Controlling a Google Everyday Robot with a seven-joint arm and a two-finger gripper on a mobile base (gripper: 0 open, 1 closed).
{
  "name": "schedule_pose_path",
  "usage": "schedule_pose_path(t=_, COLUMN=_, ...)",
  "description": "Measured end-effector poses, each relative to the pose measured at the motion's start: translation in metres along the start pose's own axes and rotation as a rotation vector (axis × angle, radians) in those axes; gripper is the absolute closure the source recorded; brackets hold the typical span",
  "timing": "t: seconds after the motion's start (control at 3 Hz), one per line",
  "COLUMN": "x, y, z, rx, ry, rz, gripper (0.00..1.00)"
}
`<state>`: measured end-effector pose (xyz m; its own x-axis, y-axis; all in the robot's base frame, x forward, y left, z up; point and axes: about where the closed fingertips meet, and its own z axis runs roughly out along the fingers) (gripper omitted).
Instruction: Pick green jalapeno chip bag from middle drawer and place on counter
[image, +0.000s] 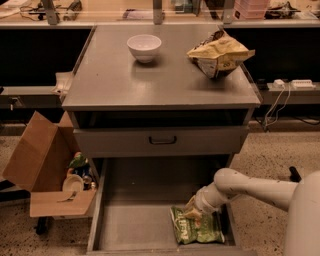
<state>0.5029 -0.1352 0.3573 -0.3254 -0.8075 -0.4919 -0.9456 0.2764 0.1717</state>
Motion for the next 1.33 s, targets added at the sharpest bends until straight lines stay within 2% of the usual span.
schedule_pose_path(t=0.33, x=-0.016, y=0.007, z=-0.027, rx=0.055, ry=-0.052, rz=-0.053, gripper=0.92)
schedule_pose_path(t=0.67, x=-0.039, y=0.017, z=-0.067, rx=0.122, ry=-0.117, rz=-0.122, gripper=1.0)
schedule_pose_path(t=1.0, x=-0.067, y=0.018, z=-0.124, rx=0.193, ry=-0.2, rz=-0.198, gripper=1.0)
schedule_pose_path(t=1.33, x=-0.083, y=0.014, z=-0.183, rx=0.238, ry=-0.278, rz=-0.249, gripper=1.0)
